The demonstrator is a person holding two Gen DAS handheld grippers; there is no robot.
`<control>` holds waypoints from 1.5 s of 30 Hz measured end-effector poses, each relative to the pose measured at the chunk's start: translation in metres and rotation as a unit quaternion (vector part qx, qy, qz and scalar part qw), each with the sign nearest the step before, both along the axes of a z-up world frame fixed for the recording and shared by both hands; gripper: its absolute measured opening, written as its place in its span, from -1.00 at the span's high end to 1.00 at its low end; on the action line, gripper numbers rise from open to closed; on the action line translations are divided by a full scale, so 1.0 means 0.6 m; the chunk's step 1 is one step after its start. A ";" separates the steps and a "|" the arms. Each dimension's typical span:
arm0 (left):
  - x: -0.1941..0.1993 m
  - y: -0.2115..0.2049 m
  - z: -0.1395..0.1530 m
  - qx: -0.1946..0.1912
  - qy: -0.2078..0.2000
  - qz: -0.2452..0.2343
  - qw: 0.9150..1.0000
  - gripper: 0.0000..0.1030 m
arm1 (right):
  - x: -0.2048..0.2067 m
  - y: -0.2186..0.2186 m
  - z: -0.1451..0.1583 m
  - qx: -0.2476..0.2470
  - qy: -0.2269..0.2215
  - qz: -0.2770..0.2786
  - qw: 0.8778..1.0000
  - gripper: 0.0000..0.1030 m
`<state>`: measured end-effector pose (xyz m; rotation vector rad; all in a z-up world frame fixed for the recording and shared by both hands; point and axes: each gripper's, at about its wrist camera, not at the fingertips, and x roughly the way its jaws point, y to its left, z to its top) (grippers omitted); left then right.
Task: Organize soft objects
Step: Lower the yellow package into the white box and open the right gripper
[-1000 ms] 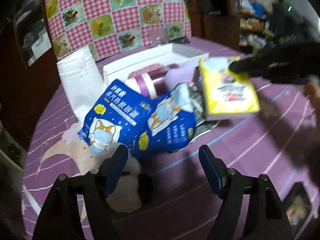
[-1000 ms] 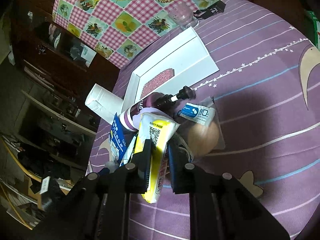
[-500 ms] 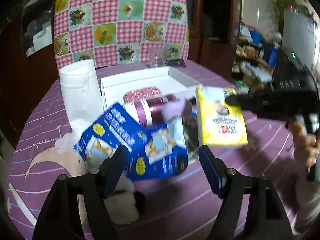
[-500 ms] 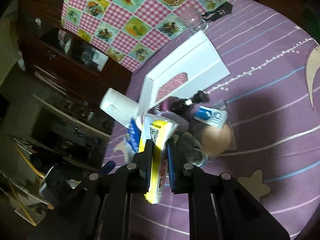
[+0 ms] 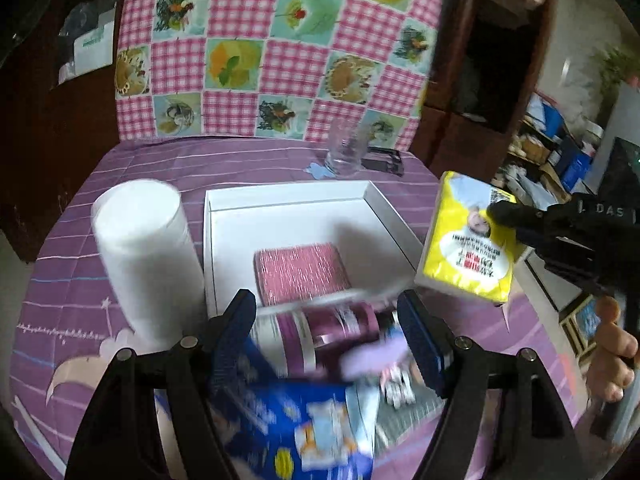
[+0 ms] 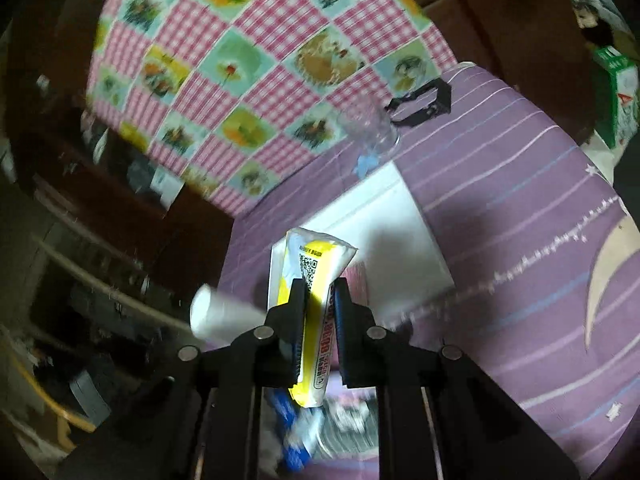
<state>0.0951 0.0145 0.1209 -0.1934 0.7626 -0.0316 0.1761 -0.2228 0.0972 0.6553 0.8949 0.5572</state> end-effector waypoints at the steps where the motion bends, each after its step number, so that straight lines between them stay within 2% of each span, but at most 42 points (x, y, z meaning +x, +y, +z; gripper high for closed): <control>1: 0.019 0.006 -0.003 -0.007 0.006 0.005 1.000 -0.43 | 0.016 0.005 -0.001 0.005 0.005 -0.009 1.000 0.71; 4: 0.076 0.032 -0.024 -0.031 0.023 0.027 0.999 -0.43 | 0.063 0.020 -0.019 0.009 0.016 -0.037 0.999 0.71; 6: 0.111 0.057 -0.048 -0.061 0.039 0.049 0.996 -0.18 | 0.083 0.026 -0.044 0.020 0.027 -0.046 0.998 0.71; 7: 0.125 0.068 -0.061 -0.075 0.049 0.058 0.994 0.11 | 0.092 0.027 -0.059 0.028 0.033 -0.048 0.998 0.71; 8: 0.145 0.080 -0.078 -0.092 0.062 0.068 0.991 0.27 | 0.101 0.028 -0.079 0.034 0.041 -0.053 0.997 0.71; 11: 0.176 0.079 -0.111 -0.125 0.074 0.059 0.988 0.52 | 0.107 0.032 -0.114 0.011 0.043 -0.071 0.996 0.71; 12: 0.182 0.069 -0.119 -0.132 0.074 0.047 0.987 0.54 | 0.109 0.034 -0.123 -0.001 0.040 -0.076 0.996 0.71; 14: 0.188 0.039 -0.127 -0.123 0.069 0.013 0.990 0.54 | 0.112 0.037 -0.134 -0.018 0.037 -0.089 0.995 0.71; 16: 0.197 0.007 -0.141 -0.082 0.088 -0.004 0.993 0.57 | 0.110 0.038 -0.132 -0.038 0.021 -0.105 0.994 0.70; 19: 0.216 0.004 -0.176 -0.039 0.144 0.029 0.988 0.76 | 0.100 0.049 -0.126 -0.082 -0.010 -0.127 0.989 0.70; 20: 0.214 0.010 -0.176 -0.044 0.136 0.032 0.989 0.76 | 0.100 0.052 -0.129 -0.081 -0.008 -0.125 0.989 0.70; 23: 0.204 0.033 -0.168 0.005 0.155 0.093 0.983 0.76 | 0.102 0.066 -0.147 -0.074 0.015 -0.111 0.991 0.70; 24: 0.199 0.035 -0.168 0.010 0.156 0.101 0.983 0.76 | 0.101 0.071 -0.152 -0.076 0.021 -0.110 0.991 0.70; 29: 0.185 0.045 -0.164 -0.015 0.154 0.088 0.984 0.76 | 0.099 0.083 -0.161 -0.101 0.072 -0.085 0.989 0.63; 33: 0.184 0.030 -0.154 -0.006 0.145 0.061 0.987 0.69 | 0.101 0.079 -0.154 -0.100 0.129 -0.045 0.986 0.61; 36: 0.175 0.010 -0.137 0.015 0.114 0.047 0.992 0.33 | 0.098 0.072 -0.145 -0.076 0.156 -0.010 0.985 0.53; 37: 0.170 0.007 -0.129 0.022 0.100 0.044 0.994 0.12 | 0.096 0.068 -0.139 -0.072 0.163 -0.003 0.984 0.48; 38: 0.163 0.000 -0.118 0.029 0.082 0.041 0.995 -0.03 | 0.093 0.066 -0.134 -0.073 0.163 0.001 0.984 0.32; 39: 0.154 -0.005 -0.108 0.031 0.068 0.039 0.996 -0.09 | 0.089 0.063 -0.123 -0.077 0.156 0.004 0.985 0.14; 41: 0.139 -0.012 -0.089 0.035 0.041 0.038 0.998 -0.23 | 0.080 0.058 -0.097 -0.088 0.129 0.003 0.988 -0.03; 45: 0.105 -0.014 -0.052 0.035 -0.005 0.047 0.998 -0.27 | 0.065 0.056 -0.055 -0.105 0.073 0.004 0.992 -0.10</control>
